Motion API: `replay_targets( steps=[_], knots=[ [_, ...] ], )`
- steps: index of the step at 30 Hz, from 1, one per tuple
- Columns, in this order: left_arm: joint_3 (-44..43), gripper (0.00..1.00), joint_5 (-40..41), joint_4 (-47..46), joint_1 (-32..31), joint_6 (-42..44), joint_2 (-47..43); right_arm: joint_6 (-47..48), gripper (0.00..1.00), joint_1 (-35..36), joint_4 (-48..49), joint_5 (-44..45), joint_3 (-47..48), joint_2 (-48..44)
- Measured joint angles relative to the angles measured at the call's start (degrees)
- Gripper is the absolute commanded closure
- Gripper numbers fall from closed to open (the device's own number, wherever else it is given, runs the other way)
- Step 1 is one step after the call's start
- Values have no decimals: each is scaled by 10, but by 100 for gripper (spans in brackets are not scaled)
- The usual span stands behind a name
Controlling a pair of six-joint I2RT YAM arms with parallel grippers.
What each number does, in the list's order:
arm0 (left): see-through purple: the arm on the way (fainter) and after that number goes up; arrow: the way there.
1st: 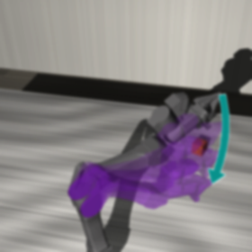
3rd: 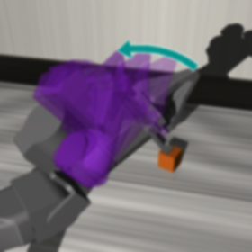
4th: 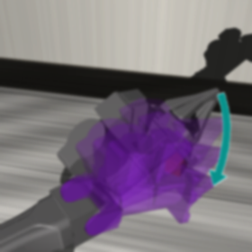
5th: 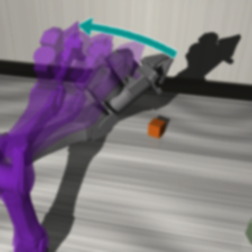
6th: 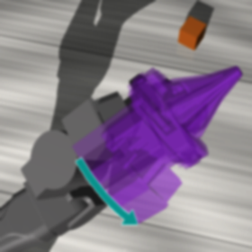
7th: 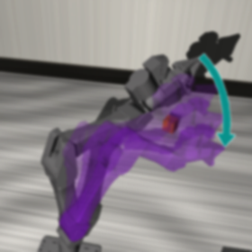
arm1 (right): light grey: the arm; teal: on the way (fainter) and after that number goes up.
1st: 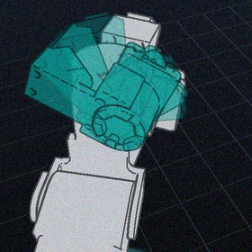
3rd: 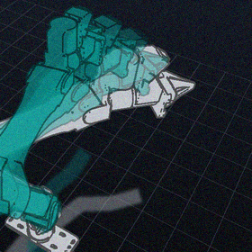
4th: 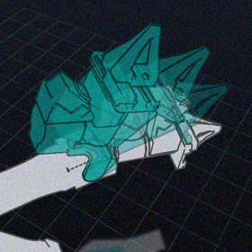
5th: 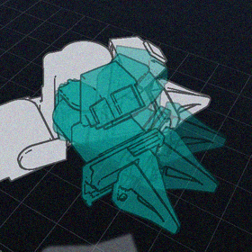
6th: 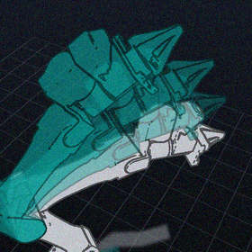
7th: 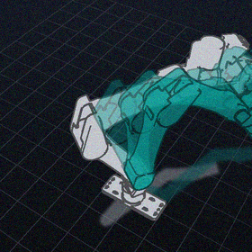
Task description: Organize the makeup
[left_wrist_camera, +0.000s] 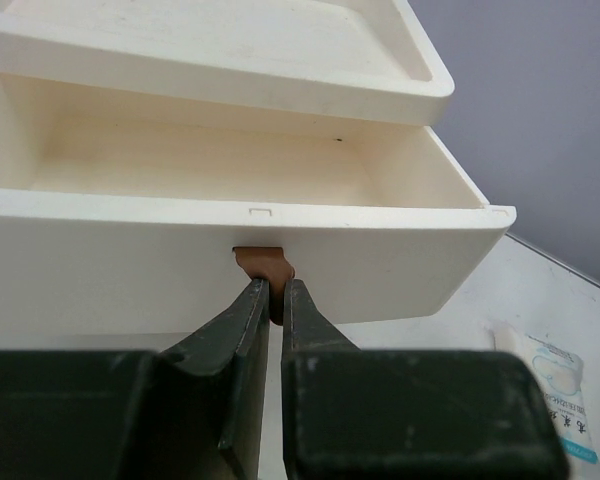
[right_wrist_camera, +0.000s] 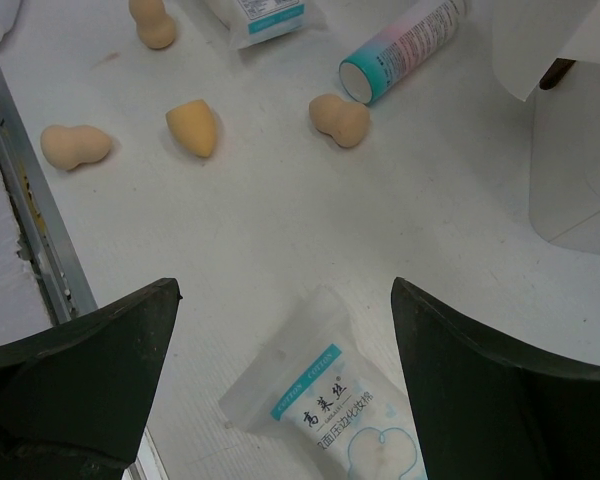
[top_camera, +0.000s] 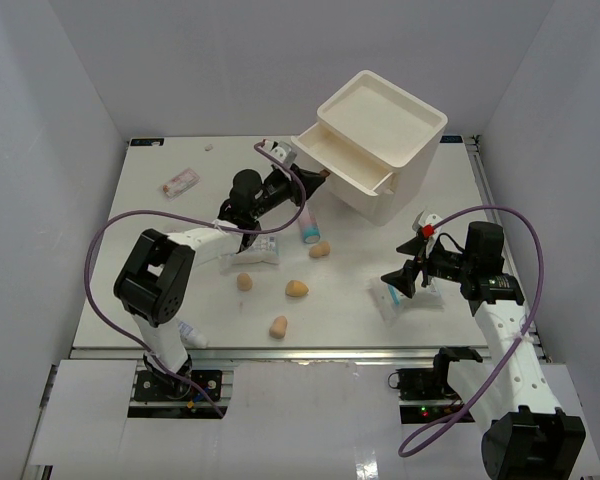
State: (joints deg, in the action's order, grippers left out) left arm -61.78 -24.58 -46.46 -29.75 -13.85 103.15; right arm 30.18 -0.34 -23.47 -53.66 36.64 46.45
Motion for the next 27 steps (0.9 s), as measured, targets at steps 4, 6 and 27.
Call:
replay_targets(
  steps=[4, 6, 27],
  knots=[
    [4, 67, -5, 4, 2, -9, -4, 3, 8, 0, 0, 1, -1, 1],
    [4, 50, -10, 9, 3, -21, -6, 11, 8, 0, 0, -1, -3, 3],
    [38, 2, -50, 270, 44, -93, -295, 374, 9, 250, -151, 64, 166, 175]
  ],
)
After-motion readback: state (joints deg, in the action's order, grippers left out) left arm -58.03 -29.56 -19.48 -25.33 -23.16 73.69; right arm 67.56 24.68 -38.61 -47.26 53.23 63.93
